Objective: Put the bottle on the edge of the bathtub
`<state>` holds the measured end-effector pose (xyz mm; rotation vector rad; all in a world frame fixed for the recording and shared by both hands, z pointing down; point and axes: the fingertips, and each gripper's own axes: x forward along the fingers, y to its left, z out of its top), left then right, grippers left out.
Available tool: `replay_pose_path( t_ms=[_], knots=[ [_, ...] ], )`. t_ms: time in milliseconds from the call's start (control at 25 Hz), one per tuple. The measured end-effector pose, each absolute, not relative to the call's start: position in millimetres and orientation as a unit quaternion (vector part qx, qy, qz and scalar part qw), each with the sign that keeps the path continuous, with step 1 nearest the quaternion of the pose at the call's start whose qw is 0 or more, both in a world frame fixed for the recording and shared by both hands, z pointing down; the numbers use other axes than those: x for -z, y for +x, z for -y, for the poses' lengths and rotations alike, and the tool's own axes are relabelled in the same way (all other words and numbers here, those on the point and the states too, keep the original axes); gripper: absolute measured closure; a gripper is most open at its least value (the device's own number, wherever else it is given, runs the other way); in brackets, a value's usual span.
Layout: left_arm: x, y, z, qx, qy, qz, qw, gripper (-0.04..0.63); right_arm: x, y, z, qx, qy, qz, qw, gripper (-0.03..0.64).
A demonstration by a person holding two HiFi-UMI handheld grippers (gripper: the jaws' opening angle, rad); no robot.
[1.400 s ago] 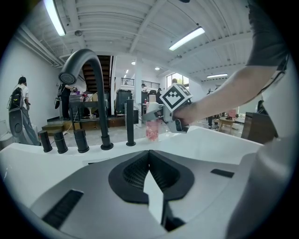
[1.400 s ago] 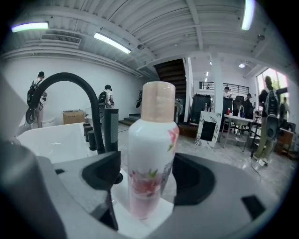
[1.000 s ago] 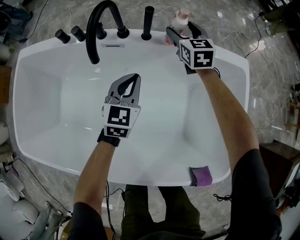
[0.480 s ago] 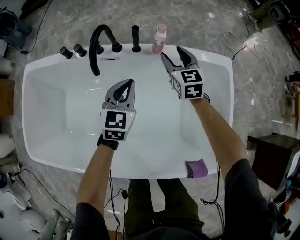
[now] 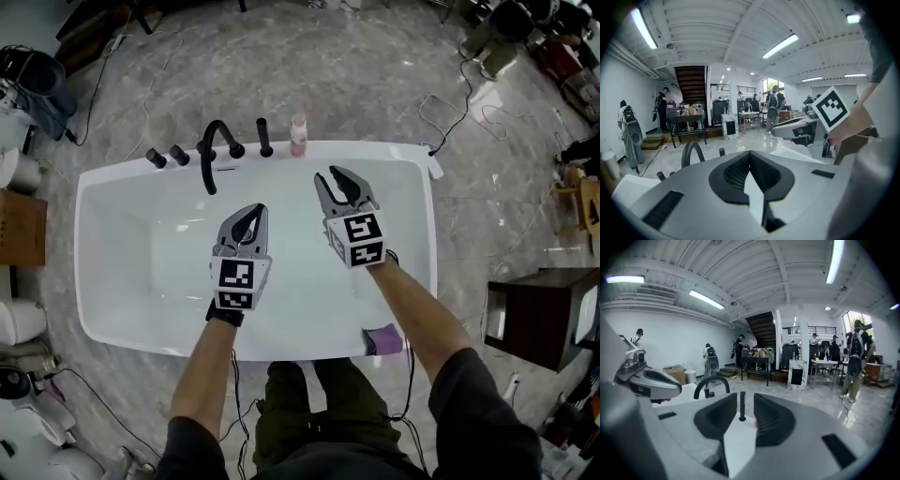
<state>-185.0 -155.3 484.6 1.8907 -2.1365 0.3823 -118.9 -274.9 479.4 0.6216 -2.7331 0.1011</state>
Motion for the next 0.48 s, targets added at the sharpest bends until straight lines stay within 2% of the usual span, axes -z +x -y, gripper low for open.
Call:
replay_pose_path(
  t_ms=[480],
  knots=[
    [-382, -145, 125, -0.12, 0.663, 0.729, 0.12, 0.592, -376, -59, 216, -0.042, 0.241, 0.958, 0.149, 0.603]
  ],
)
